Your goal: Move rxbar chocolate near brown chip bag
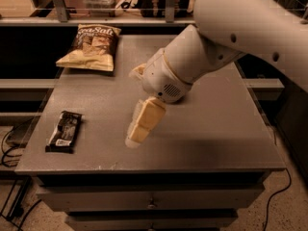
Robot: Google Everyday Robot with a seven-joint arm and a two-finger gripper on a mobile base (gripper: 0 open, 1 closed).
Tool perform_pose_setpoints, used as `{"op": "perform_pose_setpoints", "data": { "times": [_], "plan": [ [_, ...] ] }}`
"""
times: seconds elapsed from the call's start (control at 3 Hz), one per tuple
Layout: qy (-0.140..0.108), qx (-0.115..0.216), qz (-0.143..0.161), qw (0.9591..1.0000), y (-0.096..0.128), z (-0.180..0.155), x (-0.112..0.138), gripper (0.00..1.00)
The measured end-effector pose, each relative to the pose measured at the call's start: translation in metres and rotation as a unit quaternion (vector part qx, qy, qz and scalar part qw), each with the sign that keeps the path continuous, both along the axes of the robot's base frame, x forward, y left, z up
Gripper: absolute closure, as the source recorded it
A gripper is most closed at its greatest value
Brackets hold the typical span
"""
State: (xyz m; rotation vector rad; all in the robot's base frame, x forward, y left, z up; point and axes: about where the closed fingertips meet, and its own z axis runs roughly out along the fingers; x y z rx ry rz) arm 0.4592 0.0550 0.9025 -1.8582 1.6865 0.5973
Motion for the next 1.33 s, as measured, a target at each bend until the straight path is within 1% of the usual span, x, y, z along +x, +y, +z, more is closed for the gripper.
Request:
{"op": "perform_pose_setpoints", "data": {
  "times": [0.33, 0.67, 1.0, 1.33],
  "plan": [
    [0.018, 0.019, 0.024, 0.9994, 0.036, -0.019, 0.003, 0.0],
    [0.037, 0.032, 0.038, 0.9981, 0.066, -0.039, 0.007, 0.0],
    [0.051, 0.052, 0.058, 0.9957, 0.1, -0.051, 0.004, 0.0],
    [0.051, 0.052, 0.058, 0.9957, 0.101, -0.051, 0.004, 0.0]
  ]
}}
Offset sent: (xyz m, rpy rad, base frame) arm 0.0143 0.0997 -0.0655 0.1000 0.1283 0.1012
